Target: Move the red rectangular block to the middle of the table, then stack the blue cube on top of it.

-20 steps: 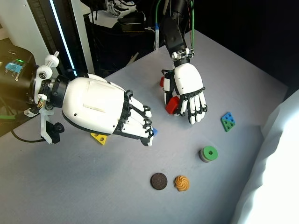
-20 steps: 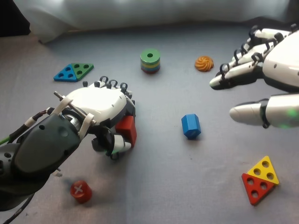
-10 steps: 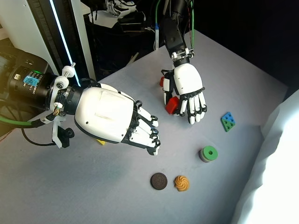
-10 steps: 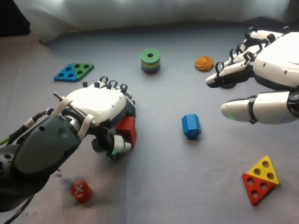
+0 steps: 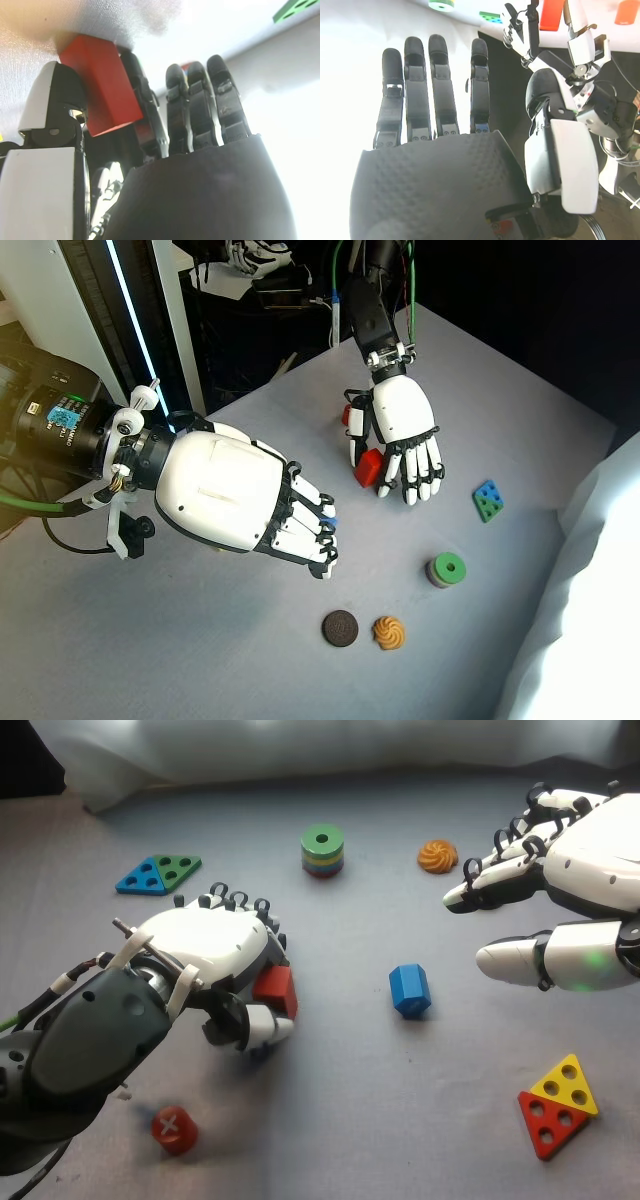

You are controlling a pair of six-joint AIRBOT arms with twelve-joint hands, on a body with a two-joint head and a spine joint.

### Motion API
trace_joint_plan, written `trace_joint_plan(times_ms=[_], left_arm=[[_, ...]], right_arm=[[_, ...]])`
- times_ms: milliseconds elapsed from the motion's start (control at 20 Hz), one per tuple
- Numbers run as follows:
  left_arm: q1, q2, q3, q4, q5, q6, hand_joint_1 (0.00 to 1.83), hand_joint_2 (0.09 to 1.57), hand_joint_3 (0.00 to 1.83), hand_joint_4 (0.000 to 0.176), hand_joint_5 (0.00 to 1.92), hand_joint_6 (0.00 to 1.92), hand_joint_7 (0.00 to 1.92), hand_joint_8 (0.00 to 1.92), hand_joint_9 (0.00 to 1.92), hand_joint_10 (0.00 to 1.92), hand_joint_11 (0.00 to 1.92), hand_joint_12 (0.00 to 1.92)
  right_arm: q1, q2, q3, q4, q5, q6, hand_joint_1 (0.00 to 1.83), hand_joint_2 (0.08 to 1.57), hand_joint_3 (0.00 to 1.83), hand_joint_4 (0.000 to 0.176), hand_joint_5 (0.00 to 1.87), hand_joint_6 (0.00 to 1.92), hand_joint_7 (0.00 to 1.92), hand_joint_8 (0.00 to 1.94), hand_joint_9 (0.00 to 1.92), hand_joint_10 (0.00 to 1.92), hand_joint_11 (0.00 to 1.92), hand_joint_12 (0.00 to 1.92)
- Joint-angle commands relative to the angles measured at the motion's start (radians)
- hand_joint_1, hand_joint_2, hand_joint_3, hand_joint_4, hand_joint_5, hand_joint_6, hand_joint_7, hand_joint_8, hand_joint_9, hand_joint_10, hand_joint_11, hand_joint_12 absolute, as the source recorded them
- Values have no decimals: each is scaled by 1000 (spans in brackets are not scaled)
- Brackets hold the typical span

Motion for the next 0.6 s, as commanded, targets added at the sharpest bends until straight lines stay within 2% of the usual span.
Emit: trace_joint_plan(times_ms=[0,50,100,200,300,350,400,450,500,550], left_arm=[[2,5,-4,42,-61,0,601,1208,5,0,571,0,186,0,84,0,0,282],[2,5,-5,42,-61,0,484,1206,3,0,466,0,134,0,47,0,0,214],[1,7,-6,42,-61,0,425,1190,0,13,396,0,118,0,39,0,0,196],[-3,16,-11,40,-61,0,461,1111,0,41,350,0,134,3,54,4,0,221],[-11,31,-22,22,-60,16,448,1053,0,66,329,3,131,1,61,2,0,258],[-14,36,-26,17,-60,20,448,1053,0,66,329,3,131,1,61,2,0,258],[-20,46,-32,5,-60,32,438,1037,0,75,322,0,130,1,62,2,0,262],[-27,54,-37,-8,-60,40,429,1025,0,77,307,0,122,0,57,0,0,260],[-35,60,-42,-18,-58,50,460,973,0,87,271,0,113,0,52,0,0,247],[-41,65,-45,-30,-55,59,497,934,0,79,226,0,95,0,42,0,0,244]], right_arm=[[3,11,2,-10,108,1,94,1234,0,0,478,0,458,0,410,1,0,899],[3,8,2,-10,108,1,97,1234,0,0,467,0,451,0,406,0,0,897],[3,1,2,-9,109,0,132,1225,0,0,474,3,459,3,414,3,0,897],[4,-27,4,42,118,-71,176,1206,0,0,482,4,463,3,419,4,0,906],[11,-59,11,142,123,-167,225,1182,0,0,494,4,472,3,426,3,0,920],[13,-71,17,148,121,-168,225,1182,0,0,494,4,472,3,426,3,0,920],[17,-95,33,164,122,-179,255,1173,0,0,496,4,475,3,427,3,0,917],[22,-124,51,229,121,-233,262,1168,0,0,491,1,467,0,421,1,0,915],[26,-149,68,295,118,-283,300,1152,0,0,491,1,464,0,420,0,0,915],[26,-165,81,329,117,-309,326,1136,0,0,488,0,456,0,413,0,0,915]])
